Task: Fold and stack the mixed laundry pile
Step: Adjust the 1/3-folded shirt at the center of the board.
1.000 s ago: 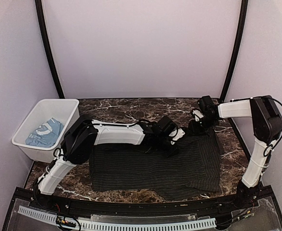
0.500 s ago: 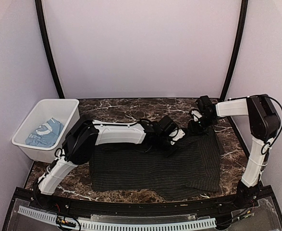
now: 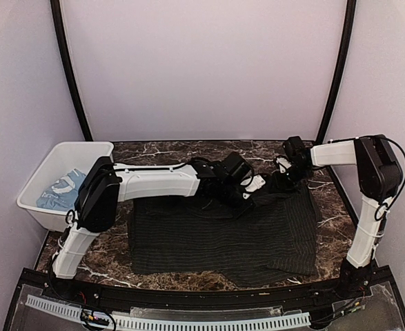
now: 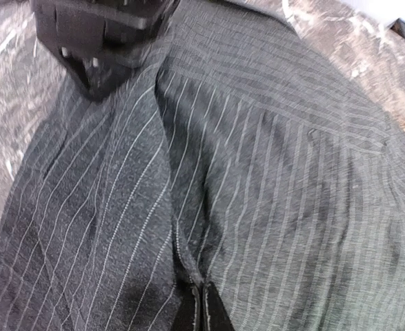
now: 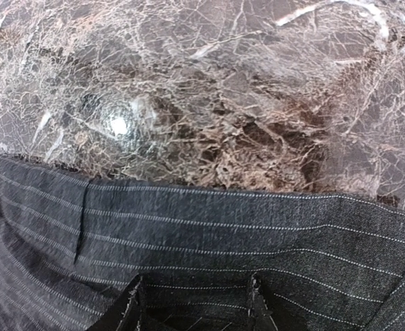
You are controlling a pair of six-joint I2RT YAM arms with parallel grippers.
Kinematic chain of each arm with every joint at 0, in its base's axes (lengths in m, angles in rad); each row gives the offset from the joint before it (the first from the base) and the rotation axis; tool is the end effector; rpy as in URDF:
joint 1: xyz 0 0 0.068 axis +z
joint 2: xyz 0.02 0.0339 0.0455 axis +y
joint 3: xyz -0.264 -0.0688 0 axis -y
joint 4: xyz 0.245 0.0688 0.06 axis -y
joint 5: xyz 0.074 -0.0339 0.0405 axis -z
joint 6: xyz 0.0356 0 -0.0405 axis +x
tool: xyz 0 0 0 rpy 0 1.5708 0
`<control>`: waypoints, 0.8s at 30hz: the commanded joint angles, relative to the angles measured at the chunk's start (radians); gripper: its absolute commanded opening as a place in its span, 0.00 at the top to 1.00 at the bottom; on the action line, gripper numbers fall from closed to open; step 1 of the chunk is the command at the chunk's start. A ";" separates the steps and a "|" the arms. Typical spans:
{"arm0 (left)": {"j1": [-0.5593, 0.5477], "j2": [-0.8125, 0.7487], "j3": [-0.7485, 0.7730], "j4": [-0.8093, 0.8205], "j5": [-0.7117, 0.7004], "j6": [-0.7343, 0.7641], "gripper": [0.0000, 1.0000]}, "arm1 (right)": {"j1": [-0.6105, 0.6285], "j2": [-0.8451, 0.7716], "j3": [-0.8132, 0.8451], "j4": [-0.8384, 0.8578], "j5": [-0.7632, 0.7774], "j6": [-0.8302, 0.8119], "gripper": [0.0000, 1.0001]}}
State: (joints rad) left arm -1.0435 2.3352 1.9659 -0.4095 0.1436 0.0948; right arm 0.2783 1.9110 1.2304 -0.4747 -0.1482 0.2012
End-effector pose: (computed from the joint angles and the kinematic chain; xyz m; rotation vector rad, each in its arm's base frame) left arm 0.2626 -0.4611 0.1948 1.3701 2.0061 -0.6191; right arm 0.3643 0.1095 0.1549 -0.1492 2.7498 0.3364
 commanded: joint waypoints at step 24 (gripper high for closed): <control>0.283 -0.602 -0.621 0.184 0.100 -0.350 0.30 | -0.016 -0.256 -0.019 -0.033 -0.028 -0.061 0.40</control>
State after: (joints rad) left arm -0.8810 1.9041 1.5047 -0.3706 0.2909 -0.0658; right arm 0.2653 1.7180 1.2346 -0.5060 -0.1677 0.1627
